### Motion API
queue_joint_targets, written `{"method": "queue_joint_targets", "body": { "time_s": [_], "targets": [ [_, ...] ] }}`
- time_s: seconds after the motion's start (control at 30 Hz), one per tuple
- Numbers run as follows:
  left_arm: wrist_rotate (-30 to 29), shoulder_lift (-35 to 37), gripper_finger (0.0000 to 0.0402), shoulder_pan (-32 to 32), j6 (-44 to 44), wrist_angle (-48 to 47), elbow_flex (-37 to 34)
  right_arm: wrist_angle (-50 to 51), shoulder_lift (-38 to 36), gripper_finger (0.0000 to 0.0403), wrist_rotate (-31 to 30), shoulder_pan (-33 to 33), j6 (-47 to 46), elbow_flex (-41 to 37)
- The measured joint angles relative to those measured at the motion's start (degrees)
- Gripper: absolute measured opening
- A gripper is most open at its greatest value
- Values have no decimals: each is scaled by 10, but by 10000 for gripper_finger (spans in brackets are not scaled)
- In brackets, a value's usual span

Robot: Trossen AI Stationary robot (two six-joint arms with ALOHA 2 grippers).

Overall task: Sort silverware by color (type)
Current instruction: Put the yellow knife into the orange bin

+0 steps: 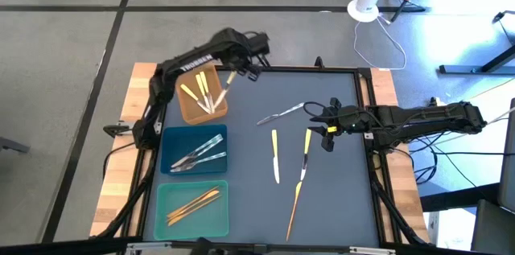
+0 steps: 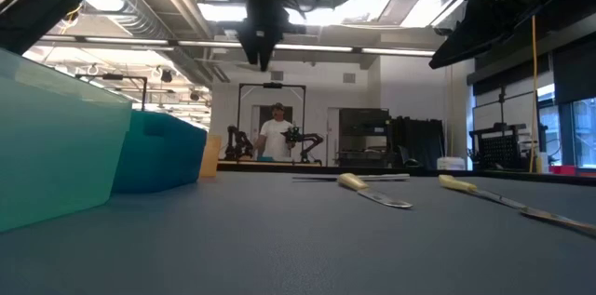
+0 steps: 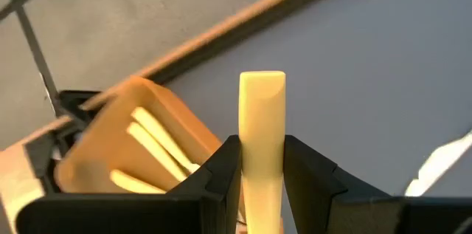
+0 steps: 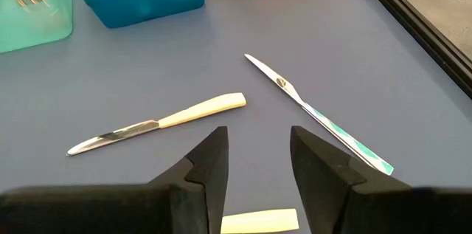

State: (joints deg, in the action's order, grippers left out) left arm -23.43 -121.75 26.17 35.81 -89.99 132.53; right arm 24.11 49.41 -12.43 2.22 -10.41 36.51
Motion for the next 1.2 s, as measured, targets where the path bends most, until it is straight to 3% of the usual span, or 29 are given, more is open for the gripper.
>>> {"method": "queue_joint_targets", "body": {
  "time_s": [0.5,0.63,0.87,1.2],
  "targets": [
    [-29,42,81,75,-33,0,-2,1,0,134,0,0,0,0],
    [-32,43,81,88,-34,0,-39,2,0,134,5,0,0,0],
    [-39,79,81,118,-30,21,-198,4,0,134,30,0,-3,0],
    [4,201,81,150,-13,321,-502,4,0,134,30,0,-3,0]
  ]
}}
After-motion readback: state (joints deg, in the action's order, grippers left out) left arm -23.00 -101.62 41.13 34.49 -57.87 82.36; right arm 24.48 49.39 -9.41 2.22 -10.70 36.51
